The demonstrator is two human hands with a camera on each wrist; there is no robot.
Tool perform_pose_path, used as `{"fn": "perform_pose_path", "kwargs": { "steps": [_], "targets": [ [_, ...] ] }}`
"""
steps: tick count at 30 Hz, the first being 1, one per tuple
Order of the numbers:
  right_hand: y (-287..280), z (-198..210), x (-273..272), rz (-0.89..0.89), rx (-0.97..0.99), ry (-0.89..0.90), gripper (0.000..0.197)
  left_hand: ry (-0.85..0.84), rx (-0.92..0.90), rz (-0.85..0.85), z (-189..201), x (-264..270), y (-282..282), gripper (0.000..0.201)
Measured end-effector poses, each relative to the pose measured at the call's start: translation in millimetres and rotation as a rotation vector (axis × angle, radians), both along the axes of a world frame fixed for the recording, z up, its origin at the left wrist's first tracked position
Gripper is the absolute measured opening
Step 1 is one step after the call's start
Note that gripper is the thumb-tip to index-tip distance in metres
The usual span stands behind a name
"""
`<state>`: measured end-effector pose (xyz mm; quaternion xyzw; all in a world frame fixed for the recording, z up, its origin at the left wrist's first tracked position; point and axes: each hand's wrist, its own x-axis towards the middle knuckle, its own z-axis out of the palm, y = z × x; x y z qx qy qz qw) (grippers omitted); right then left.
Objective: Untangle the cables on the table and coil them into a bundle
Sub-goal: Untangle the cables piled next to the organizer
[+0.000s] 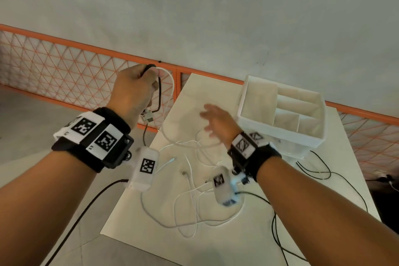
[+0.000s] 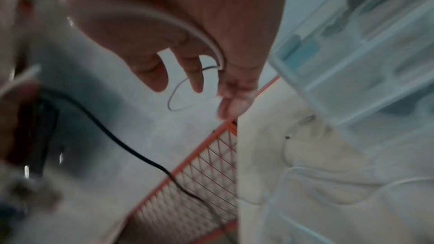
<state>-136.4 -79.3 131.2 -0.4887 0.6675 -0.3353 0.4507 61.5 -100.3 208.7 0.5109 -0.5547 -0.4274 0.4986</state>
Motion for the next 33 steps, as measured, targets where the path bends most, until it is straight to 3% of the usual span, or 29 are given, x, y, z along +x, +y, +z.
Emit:
{"fn": "perform_pose_path", "kwargs": {
  "steps": [2, 4, 9, 11, 13, 16, 19, 23, 24, 29, 33],
  "targets": [
    [-13.6, 25.8, 1.6, -0.113, -0.104, -0.118, 0.067, -0.079, -0.008, 0.024, 5.5, -3.8, -0.2, 0.027],
    [-13.9, 44.6, -0.4, -0.115, -0.209, -0.092, 0.060, -0.145, -0.013, 0.016, 6.7, -1.2, 0.4, 0.025],
    [10.0, 65.4, 23.5, 0.305, -0.338, 0.001, 0.059, -0.343, -0.022, -0.222, 0.2, -5.0, 14.0, 0.024],
    [5.0, 54.5, 34.2, 0.330, -0.347, 0.087, 0.035, -0.362, -0.060, -0.271, -0.6, -9.6, 20.1, 0.026],
    [0.8, 35.3, 35.1, 0.233, -0.258, 0.116, 0.014, -0.316, -0.103, -0.229, 0.2, -6.6, 24.3, 0.028],
    [4.4, 6.4, 20.4, 0.143, 0.030, 0.058, 0.020, -0.126, -0.098, -0.134, 5.4, 2.7, 25.4, 0.030],
    [5.7, -12.2, 7.1, 0.156, 0.185, 0.122, 0.017, 0.085, -0.037, -0.301, 8.3, 18.0, 31.5, 0.037],
    [-13.5, -8.3, 1.5, 0.132, -0.017, 0.224, 0.013, 0.037, 0.060, -0.514, -6.8, 40.4, 38.4, 0.034],
    [-18.4, 0.3, 0.8, 0.103, -0.084, 0.211, 0.015, -0.015, 0.093, -0.530, -13.4, 44.2, 38.6, 0.032],
    [-45.7, 47.0, -9.0, 0.002, -0.343, 0.286, 0.072, -0.284, 0.263, -0.520, -49.2, 53.7, 34.6, 0.024],
    [-55.0, 67.3, -11.5, 0.055, -0.423, 0.347, 0.086, -0.328, 0.286, -0.337, -65.0, 38.1, 25.4, 0.022]
  ]
}}
